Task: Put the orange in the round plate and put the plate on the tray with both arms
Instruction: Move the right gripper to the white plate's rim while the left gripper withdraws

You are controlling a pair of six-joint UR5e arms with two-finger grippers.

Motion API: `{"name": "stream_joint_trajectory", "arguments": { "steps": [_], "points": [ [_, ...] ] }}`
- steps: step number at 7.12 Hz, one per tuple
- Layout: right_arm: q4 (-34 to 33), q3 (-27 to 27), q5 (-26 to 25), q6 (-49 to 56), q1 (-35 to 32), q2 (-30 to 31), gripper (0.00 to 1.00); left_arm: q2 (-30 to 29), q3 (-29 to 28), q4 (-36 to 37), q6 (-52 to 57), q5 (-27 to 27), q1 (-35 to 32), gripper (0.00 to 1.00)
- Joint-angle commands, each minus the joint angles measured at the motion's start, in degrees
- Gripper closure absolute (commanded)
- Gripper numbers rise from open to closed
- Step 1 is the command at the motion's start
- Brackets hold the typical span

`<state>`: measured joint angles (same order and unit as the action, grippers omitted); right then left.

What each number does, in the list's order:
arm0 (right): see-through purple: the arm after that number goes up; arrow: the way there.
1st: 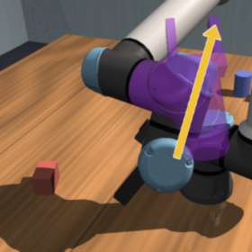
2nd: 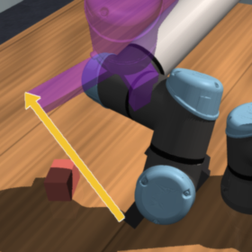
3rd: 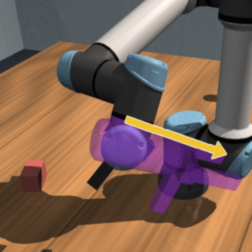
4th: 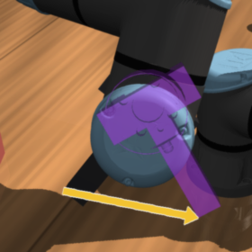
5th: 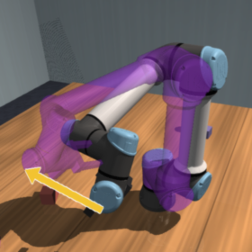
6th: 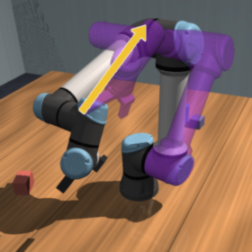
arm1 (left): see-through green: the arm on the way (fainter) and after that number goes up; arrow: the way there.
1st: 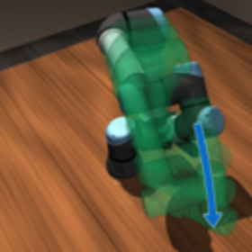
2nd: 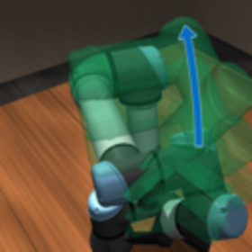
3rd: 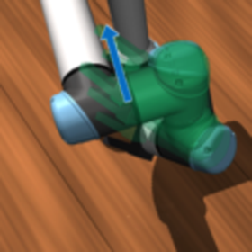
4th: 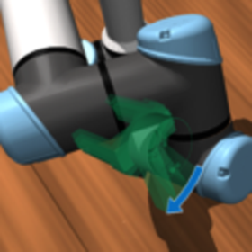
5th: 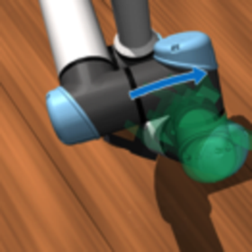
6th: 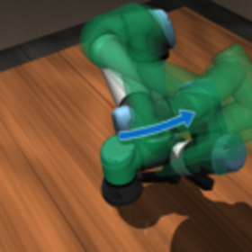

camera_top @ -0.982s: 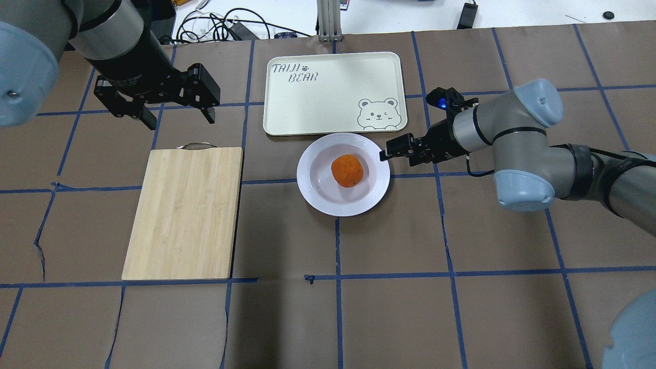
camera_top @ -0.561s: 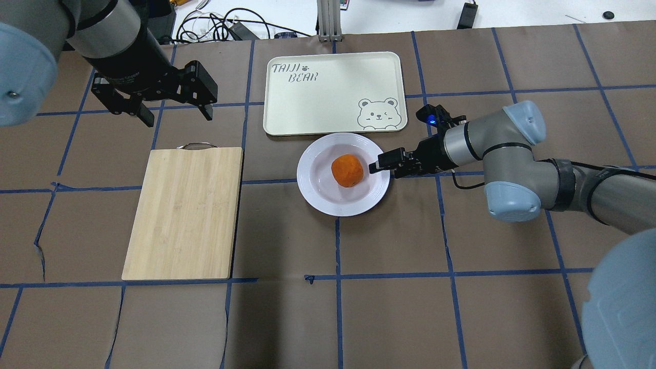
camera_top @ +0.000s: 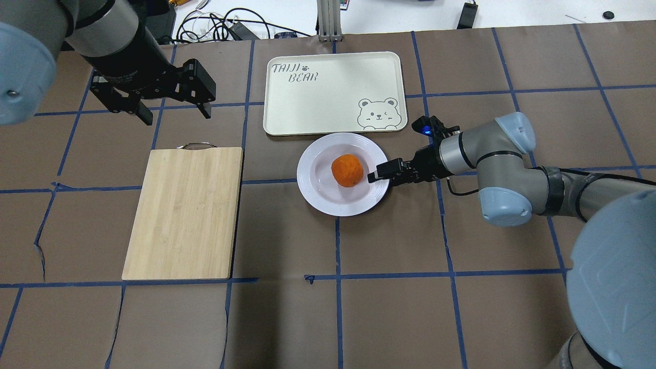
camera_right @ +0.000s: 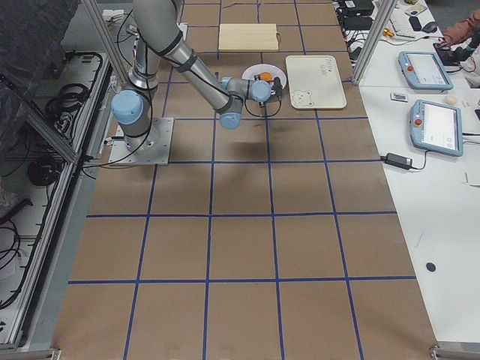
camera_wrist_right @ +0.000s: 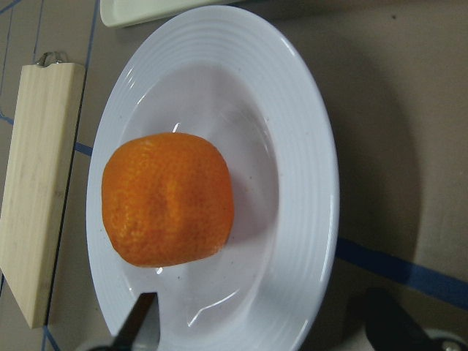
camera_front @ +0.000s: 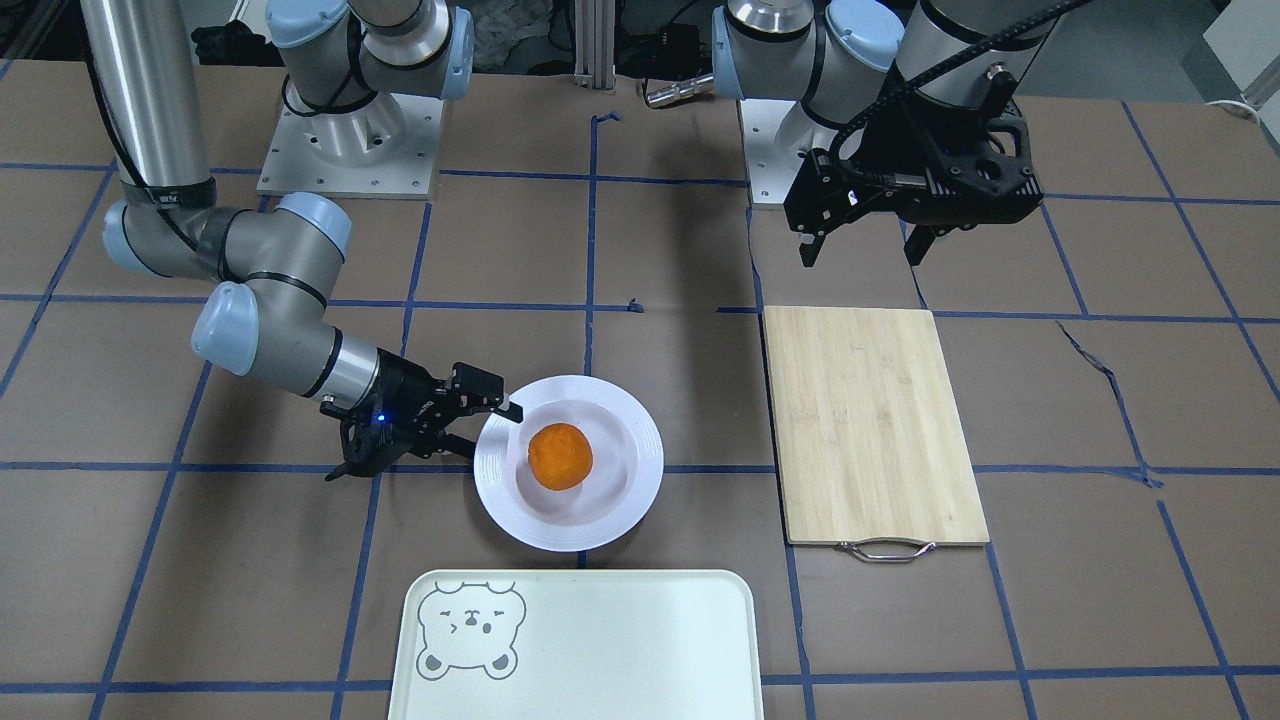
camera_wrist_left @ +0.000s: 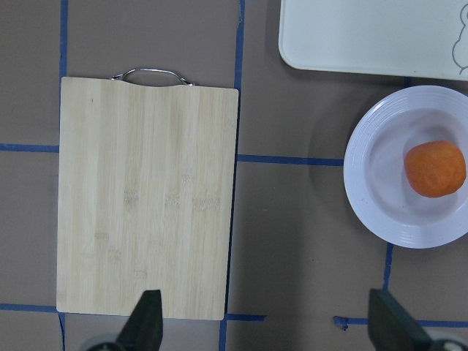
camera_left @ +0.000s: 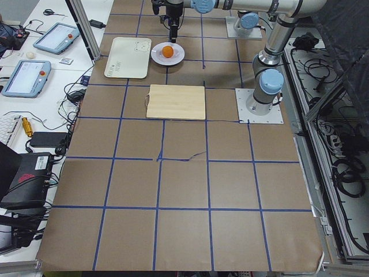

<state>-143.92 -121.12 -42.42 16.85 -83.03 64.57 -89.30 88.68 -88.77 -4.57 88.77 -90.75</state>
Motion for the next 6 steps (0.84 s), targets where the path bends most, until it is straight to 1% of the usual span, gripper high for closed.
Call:
{"name": "stream_joint_trajectory", "arguments": {
  "steps": [1, 2, 3, 4, 5, 6],
  "points": [
    [0.3, -0.1, 2.6, -6.2, -0.4, -0.6, 0.0, 0.0, 0.0, 0.0, 0.0, 0.0, 0.1, 0.0],
    [0.3, -0.1, 3.3, -12.0, -0.8, -0.5, 0.02, 0.0, 0.1, 0.0, 0.0, 0.0, 0.1, 0.0],
    [0.3, -0.1, 4.8, -12.3, -0.8, -0.6, 0.06, 0.0, 0.1, 0.0, 0.0, 0.0, 0.1, 0.0],
    [0.4, -0.2, 4.1, -12.5, -0.8, -0.6, 0.21, 0.0, 0.0, 0.0, 0.0, 0.0, 0.1, 0.0],
    [0.4, -0.3, 3.9, -12.5, -0.8, -0.5, 0.47, 0.1, 0.0, -0.1, -0.1, 0.2, 0.1, 0.0],
    [0.4, -0.3, 3.9, -12.5, -0.8, -0.5, 0.6, 0.1, 0.0, -0.1, -0.1, 0.3, 0.1, 0.0]
  ]
}}
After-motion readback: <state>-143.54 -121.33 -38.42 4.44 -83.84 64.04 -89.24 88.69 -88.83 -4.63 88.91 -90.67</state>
